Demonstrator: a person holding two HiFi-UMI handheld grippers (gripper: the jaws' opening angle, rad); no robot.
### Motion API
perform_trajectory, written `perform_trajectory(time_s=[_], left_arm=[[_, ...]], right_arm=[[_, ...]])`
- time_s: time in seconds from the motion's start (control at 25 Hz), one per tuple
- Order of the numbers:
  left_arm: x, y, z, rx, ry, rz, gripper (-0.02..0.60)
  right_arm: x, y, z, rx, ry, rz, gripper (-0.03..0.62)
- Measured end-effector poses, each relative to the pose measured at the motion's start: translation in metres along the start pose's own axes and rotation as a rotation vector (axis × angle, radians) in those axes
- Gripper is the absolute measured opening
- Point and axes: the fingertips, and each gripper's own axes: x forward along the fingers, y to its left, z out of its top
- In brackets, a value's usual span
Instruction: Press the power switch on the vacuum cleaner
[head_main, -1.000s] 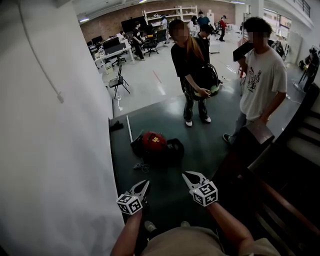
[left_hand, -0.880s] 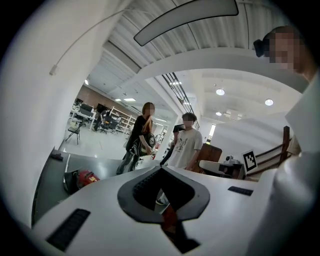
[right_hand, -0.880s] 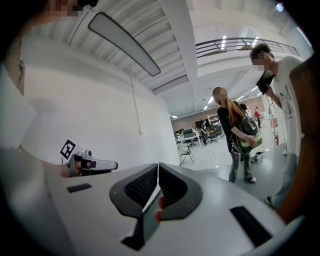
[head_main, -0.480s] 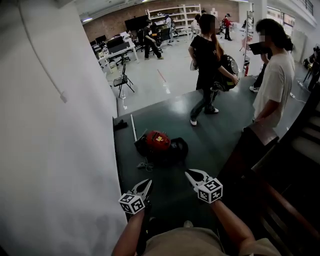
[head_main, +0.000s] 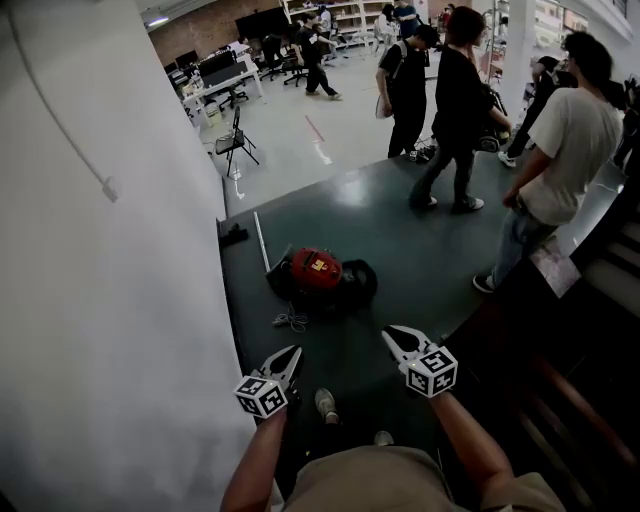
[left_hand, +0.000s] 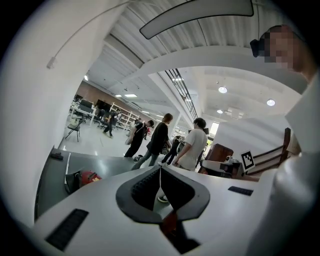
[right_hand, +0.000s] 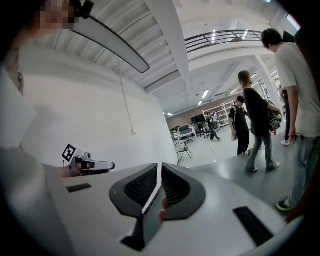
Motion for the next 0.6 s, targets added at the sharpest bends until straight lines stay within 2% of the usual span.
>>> perform_trajectory(time_s=[0.32,0.6], left_arm=[[0.045,0.08,0.036,-0.045,0.028,-0.065,0.008],[0.054,0.163,0.075,-0.075,0.024,-0.092,0.008]], right_arm=[[0.084,-0.017,0.021,0.003,0.036,-0.056,0.017],[0.176,-0.017,0.031,0.025,0.057,-0.094,0.017]])
